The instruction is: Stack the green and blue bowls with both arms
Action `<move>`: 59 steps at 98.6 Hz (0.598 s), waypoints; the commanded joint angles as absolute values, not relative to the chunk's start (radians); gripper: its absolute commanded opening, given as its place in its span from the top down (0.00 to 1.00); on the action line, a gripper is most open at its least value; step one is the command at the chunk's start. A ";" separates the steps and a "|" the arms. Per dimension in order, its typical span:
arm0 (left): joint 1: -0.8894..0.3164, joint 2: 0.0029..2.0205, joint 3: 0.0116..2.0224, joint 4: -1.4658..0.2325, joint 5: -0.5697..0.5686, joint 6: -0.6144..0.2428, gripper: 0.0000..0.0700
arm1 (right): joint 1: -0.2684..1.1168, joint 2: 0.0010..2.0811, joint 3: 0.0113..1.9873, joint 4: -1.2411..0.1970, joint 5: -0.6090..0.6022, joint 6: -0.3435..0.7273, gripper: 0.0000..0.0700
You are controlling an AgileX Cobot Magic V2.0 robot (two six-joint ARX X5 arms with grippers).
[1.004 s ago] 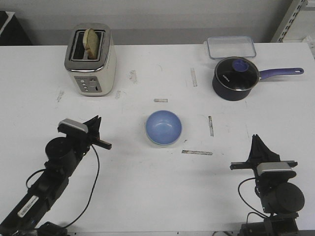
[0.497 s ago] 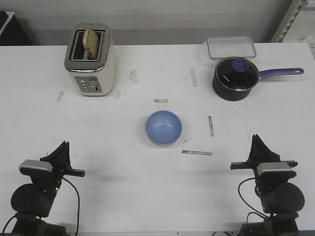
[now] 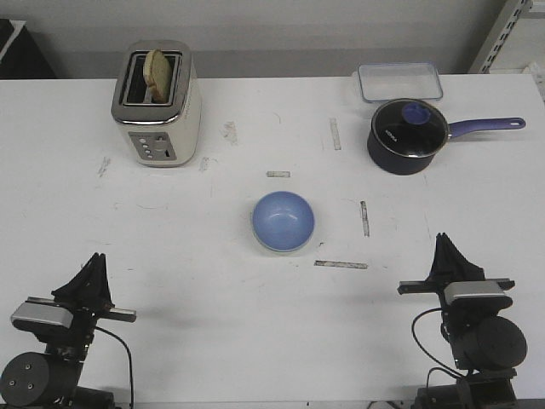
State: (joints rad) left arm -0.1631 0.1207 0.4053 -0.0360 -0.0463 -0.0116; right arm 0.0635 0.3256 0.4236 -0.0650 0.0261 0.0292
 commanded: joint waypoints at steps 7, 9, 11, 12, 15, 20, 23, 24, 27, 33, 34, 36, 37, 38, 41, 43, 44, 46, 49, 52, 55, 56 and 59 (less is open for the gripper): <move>-0.117 0.109 0.377 -0.015 -0.044 0.027 1.00 | 0.063 0.326 0.429 -0.052 0.026 0.028 0.99; -0.109 0.107 0.370 -0.012 -0.044 0.027 1.00 | 0.063 0.326 0.429 -0.052 0.026 0.028 0.99; -0.101 0.107 0.362 -0.007 -0.044 0.027 1.00 | 0.063 0.326 0.429 -0.052 0.026 0.028 0.99; -0.097 0.107 0.358 -0.004 -0.044 0.027 1.00 | 0.063 0.326 0.429 -0.052 0.026 0.028 0.99; -0.086 0.105 0.345 0.002 -0.044 0.027 1.00 | 0.063 0.326 0.429 -0.052 0.026 0.028 0.99; -0.069 0.101 0.324 0.008 -0.040 0.026 1.00 | 0.063 0.326 0.429 -0.052 0.026 0.028 0.99; -0.060 0.097 0.310 0.011 -0.033 0.026 1.00 | 0.063 0.326 0.429 -0.052 0.026 0.028 0.99; -0.057 0.096 0.305 0.013 -0.032 0.026 1.00 | 0.063 0.326 0.429 -0.052 0.026 0.028 0.99; -0.048 0.092 0.289 0.021 -0.027 0.026 1.00 | 0.063 0.326 0.429 -0.052 0.026 0.028 0.99; -0.036 0.080 0.253 0.044 -0.026 0.026 1.00 | 0.063 0.326 0.429 -0.052 0.026 0.028 0.99; -0.034 0.078 0.246 0.049 -0.026 0.026 1.00 | 0.063 0.326 0.429 -0.052 0.026 0.028 0.99; -0.032 0.073 0.233 0.059 -0.026 0.026 1.00 | 0.063 0.326 0.429 -0.052 0.026 0.028 0.99; -0.031 0.070 0.226 0.064 -0.026 0.026 1.00 | 0.063 0.326 0.429 -0.052 0.026 0.028 0.99; -0.030 0.066 0.219 0.068 -0.026 0.026 1.00 | 0.063 0.326 0.429 -0.052 0.026 0.028 0.99; -0.027 0.056 0.197 0.081 -0.026 0.026 1.00 | 0.063 0.326 0.429 -0.052 0.026 0.028 0.99; -0.025 0.049 0.183 0.089 -0.026 0.026 1.00 | 0.063 0.326 0.429 -0.052 0.026 0.028 0.99; -0.025 0.044 0.173 0.095 -0.026 0.026 1.00 | 0.063 0.326 0.429 -0.052 0.026 0.028 0.99; -0.025 0.039 0.162 0.101 -0.027 0.026 1.00 | 0.063 0.326 0.429 -0.052 0.026 0.028 0.99; -0.025 0.027 0.142 0.113 -0.027 0.026 1.00 | 0.063 0.326 0.429 -0.052 0.026 0.028 0.99; -0.025 0.015 0.123 0.120 -0.027 0.026 1.00 | 0.063 0.326 0.429 -0.052 0.026 0.028 0.99; -0.025 0.004 0.105 0.123 -0.027 0.026 1.00 | 0.063 0.326 0.429 -0.052 0.026 0.028 0.99; -0.025 0.002 0.100 0.124 -0.027 0.026 1.00 | 0.063 0.326 0.429 -0.052 0.026 0.028 0.99; -0.025 0.003 0.084 0.135 -0.027 0.026 1.00 | 0.063 0.326 0.429 -0.052 0.026 0.028 0.99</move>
State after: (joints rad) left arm -0.0265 0.0086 0.1043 0.1055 -0.0277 0.0135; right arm 0.0635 0.3256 0.4236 -0.0650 0.0261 0.0292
